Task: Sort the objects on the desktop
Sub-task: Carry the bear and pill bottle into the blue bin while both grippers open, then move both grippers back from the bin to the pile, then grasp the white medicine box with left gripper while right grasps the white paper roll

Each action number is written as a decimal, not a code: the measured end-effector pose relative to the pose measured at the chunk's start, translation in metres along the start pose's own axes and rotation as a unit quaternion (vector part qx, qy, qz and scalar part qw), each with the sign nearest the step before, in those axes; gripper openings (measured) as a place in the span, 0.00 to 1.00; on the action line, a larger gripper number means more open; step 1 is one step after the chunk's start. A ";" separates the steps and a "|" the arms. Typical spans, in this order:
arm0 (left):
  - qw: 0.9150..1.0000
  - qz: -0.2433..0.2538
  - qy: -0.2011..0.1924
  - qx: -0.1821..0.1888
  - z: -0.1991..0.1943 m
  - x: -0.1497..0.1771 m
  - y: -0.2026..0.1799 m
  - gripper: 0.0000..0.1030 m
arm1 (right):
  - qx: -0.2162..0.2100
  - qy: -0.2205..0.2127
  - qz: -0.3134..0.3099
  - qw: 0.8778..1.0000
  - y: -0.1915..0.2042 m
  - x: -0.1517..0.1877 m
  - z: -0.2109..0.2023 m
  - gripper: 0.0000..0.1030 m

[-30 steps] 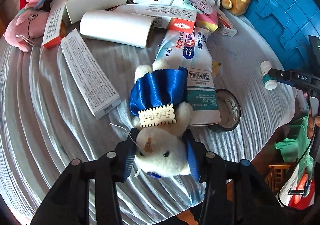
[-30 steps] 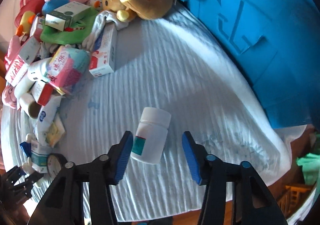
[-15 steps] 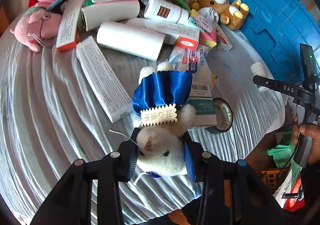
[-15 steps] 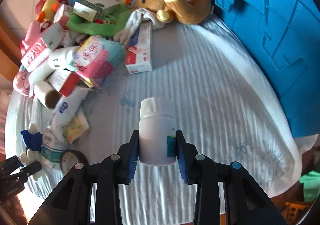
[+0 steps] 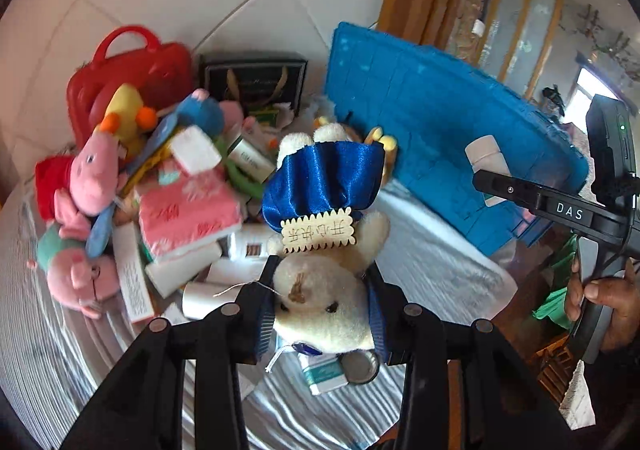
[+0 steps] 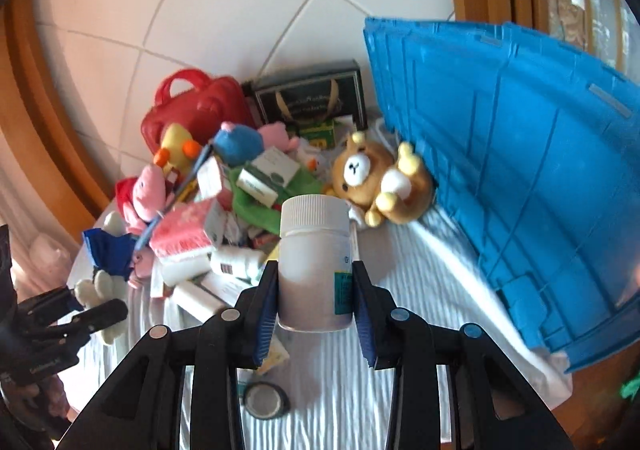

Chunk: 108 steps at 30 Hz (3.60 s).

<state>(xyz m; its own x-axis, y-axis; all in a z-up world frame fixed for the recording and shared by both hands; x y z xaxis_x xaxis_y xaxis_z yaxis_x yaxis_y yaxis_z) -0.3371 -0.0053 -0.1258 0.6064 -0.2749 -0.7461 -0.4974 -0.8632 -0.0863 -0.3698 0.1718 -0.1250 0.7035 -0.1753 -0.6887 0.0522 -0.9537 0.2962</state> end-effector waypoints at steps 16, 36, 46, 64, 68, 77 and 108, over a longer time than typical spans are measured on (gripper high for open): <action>0.968 0.167 -0.143 0.117 0.027 -0.221 -0.213 0.38 | 0.113 -0.232 0.052 0.965 -0.112 -0.128 -0.186 0.33; 0.973 0.165 -0.159 0.014 0.087 -0.317 -0.286 0.78 | 0.133 -0.236 0.108 0.957 -0.251 -0.178 -0.187 0.68; 0.974 0.155 -0.157 -0.055 0.078 -0.289 -0.253 0.78 | 0.129 -0.224 0.090 0.962 -0.241 -0.160 -0.178 0.81; 0.975 0.099 -0.140 -0.141 0.048 -0.233 -0.153 0.78 | 0.094 -0.198 0.068 0.973 -0.183 -0.139 -0.155 0.87; 0.975 0.086 -0.136 -0.154 0.039 -0.215 -0.125 0.78 | 0.080 -0.192 0.056 0.976 -0.155 -0.137 -0.145 0.87; 0.974 0.074 -0.086 -0.195 0.027 -0.130 -0.031 0.78 | 0.041 -0.150 0.016 0.988 -0.073 -0.113 -0.091 0.87; 0.940 -0.249 0.149 -0.181 0.122 0.133 0.103 0.78 | -0.029 0.141 -0.082 0.986 0.009 0.012 0.153 0.86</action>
<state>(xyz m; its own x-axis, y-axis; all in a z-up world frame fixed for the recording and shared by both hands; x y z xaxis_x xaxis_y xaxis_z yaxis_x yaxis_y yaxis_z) -0.3833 -0.0797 -0.3147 0.8817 0.1416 -0.4500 0.1051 -0.9889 -0.1053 -0.4699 0.1238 -0.2318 0.8508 0.0619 -0.5219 0.2157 -0.9467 0.2393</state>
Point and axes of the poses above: each gripper's, at about its wrist camera, not at the fingertips, and z roughly the way its jaws point, y to its left, x to its underside, the point moved 8 cm from there along z, roughly the way its jaws point, and after that the axes turned 8 degrees about z, right-handed, at the moved point
